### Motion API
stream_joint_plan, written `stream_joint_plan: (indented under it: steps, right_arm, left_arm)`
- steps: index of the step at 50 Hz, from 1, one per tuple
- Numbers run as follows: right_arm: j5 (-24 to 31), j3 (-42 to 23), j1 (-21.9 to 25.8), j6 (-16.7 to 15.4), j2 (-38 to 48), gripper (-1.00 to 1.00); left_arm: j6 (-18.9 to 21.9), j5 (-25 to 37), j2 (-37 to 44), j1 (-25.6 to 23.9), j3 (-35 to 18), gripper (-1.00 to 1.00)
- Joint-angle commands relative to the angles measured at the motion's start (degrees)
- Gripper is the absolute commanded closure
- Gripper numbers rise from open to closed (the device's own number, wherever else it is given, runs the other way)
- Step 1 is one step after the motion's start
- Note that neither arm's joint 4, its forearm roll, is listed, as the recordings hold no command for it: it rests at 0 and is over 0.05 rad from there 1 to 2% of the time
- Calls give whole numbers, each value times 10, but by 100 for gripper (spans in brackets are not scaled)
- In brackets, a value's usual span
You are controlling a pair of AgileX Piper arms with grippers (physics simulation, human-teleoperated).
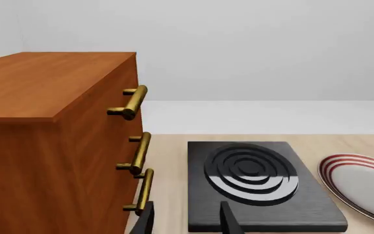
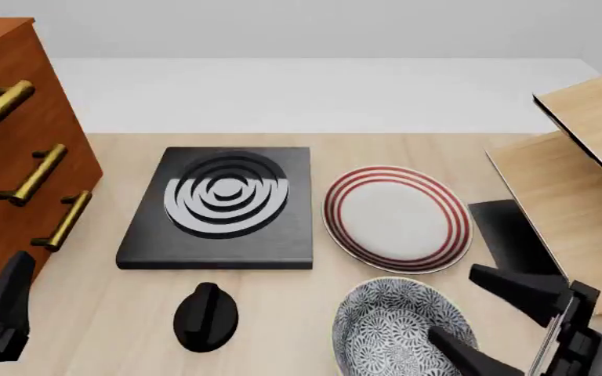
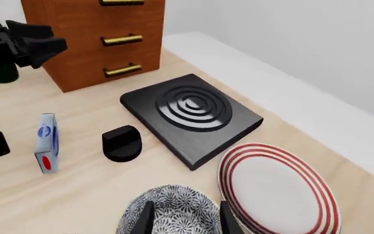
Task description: Pick up the cream cheese and put it in the bowl.
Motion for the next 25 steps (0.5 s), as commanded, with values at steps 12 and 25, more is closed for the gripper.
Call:
stream_joint_plan:
  steps: [12, 25]
  right_arm:
    - [-228, -57, 192, 9, 340, -100]
    - [-284, -96, 257, 6, 461, -100]
  left_arm:
    - [0, 0, 0, 0, 0, -100]
    - [0, 0, 0, 0, 0, -100]
